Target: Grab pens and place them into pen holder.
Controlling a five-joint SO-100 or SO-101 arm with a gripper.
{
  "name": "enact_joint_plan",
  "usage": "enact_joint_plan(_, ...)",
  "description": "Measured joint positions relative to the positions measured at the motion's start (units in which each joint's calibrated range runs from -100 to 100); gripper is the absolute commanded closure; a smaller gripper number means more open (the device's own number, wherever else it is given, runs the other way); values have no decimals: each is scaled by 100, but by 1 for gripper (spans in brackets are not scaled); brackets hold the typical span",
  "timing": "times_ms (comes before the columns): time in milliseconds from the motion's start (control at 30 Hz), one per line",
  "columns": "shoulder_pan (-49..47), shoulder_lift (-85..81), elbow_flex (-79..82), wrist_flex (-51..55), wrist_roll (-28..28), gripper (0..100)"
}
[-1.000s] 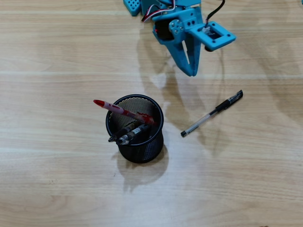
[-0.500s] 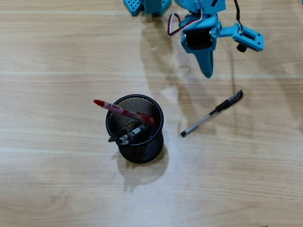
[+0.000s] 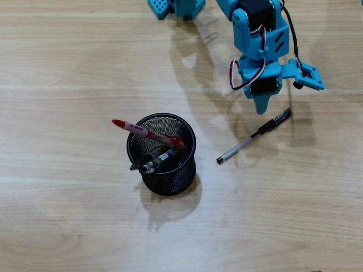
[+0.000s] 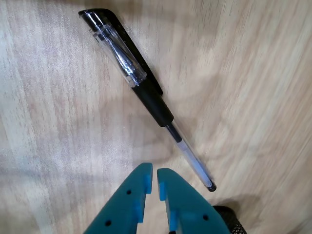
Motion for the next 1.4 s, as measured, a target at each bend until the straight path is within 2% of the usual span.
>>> enact_joint_plan(67,-29,59,-9,0,10,88)
enact_joint_plan(467,-105,365,-27,-544,16,88)
enact_joint_plan(700,-229,807,-133,-1096,-307,88)
enact_joint_plan(1000,-238,884,-133,-1131,-317,88)
enact_joint_plan(1167,-238,884,-337,-570,-307,88)
enact_joint_plan(1233,-238,875,-506,-26,-109,88)
enact_joint_plan(1400,-238,637,-630,561,62,88)
